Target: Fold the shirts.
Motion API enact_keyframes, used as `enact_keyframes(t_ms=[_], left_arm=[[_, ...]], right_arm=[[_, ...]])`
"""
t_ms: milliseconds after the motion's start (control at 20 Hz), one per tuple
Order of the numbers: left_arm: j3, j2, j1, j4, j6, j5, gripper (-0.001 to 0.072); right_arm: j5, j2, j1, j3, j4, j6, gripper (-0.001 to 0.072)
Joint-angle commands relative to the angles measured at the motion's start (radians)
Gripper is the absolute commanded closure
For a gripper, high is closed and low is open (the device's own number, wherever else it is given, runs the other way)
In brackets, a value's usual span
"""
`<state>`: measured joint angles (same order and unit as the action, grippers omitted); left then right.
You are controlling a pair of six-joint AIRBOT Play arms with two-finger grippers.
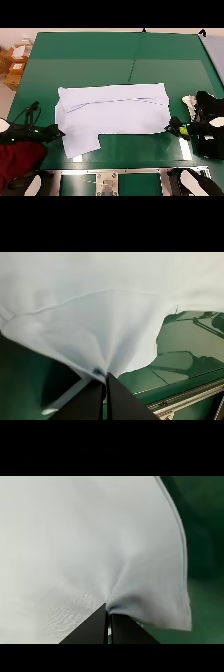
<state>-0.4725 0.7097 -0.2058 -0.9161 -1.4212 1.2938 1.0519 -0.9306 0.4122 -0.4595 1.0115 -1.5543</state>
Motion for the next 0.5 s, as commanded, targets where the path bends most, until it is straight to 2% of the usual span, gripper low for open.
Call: enact_keyframes(t_ms=[0,200,450], left_arm=[[-0.079,-0.048,-0.001,-0.043,-0.069,0.034,0.0685],[-0.234,0.001,-0.001,-0.035,-0.071,-0.031,0.0686],[-0.410,0.289,-0.001,0.074,0.020,-0.135,0.0685]], right_arm=[[0.104,0.025,0.003,-0.101,0.019,-0.017,0.0697],[0.075,0.000,-0.029,-0.298,-0.066,-0.016,0.0698],[-0.019,-0.237,-0.131,-0.524,-0.101,-0.016,0.0697]])
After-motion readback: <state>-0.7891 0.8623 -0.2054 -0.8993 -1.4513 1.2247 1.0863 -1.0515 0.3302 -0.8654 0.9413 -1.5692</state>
